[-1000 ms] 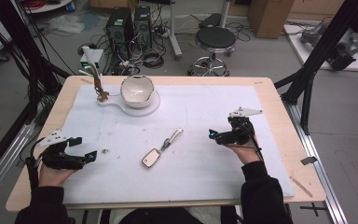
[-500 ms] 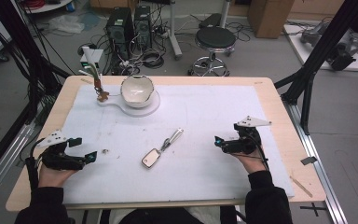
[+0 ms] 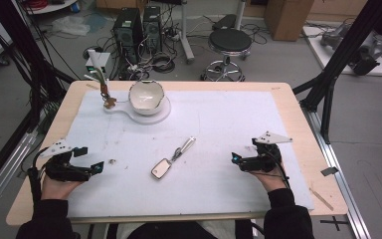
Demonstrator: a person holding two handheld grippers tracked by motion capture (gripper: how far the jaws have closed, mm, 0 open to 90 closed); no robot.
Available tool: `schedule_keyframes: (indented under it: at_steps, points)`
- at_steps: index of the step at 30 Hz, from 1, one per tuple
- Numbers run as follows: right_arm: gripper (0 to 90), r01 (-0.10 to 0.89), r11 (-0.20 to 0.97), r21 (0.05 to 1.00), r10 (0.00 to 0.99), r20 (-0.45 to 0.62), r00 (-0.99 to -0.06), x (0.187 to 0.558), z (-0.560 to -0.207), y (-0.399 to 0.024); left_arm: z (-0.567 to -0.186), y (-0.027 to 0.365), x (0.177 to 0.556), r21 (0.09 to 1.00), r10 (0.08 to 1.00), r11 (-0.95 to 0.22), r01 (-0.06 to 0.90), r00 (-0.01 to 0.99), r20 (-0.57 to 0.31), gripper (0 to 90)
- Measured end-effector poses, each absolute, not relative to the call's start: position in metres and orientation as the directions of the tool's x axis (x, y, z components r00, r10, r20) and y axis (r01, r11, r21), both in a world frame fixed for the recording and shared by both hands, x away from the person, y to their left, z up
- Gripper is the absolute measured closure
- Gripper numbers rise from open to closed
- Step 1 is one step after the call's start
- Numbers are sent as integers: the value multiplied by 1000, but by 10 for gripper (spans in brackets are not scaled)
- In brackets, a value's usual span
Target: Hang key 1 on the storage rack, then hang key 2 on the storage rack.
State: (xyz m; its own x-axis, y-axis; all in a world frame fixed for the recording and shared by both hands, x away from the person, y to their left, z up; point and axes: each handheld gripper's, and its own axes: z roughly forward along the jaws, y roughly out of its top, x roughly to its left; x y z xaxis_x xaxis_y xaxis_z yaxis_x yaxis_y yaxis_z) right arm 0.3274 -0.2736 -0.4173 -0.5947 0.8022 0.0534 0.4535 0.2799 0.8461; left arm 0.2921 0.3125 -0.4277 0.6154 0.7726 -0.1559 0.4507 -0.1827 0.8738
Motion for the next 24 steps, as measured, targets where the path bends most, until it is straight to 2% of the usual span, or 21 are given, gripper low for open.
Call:
schedule_keyframes:
  at_steps: [10, 16, 24]
  points:
    - [7, 457, 251, 853, 815, 69, -575, 319, -419, -286, -423, 306, 295, 868, 767, -194, 458, 622, -157, 55]
    - [7, 463, 267, 845, 814, 59, -577, 313, -425, -289, -415, 290, 300, 854, 756, -251, 455, 644, -121, 55]
    - [7, 452, 288, 844, 812, 34, -583, 307, -426, -292, -410, 276, 306, 851, 733, -264, 453, 668, -128, 55]
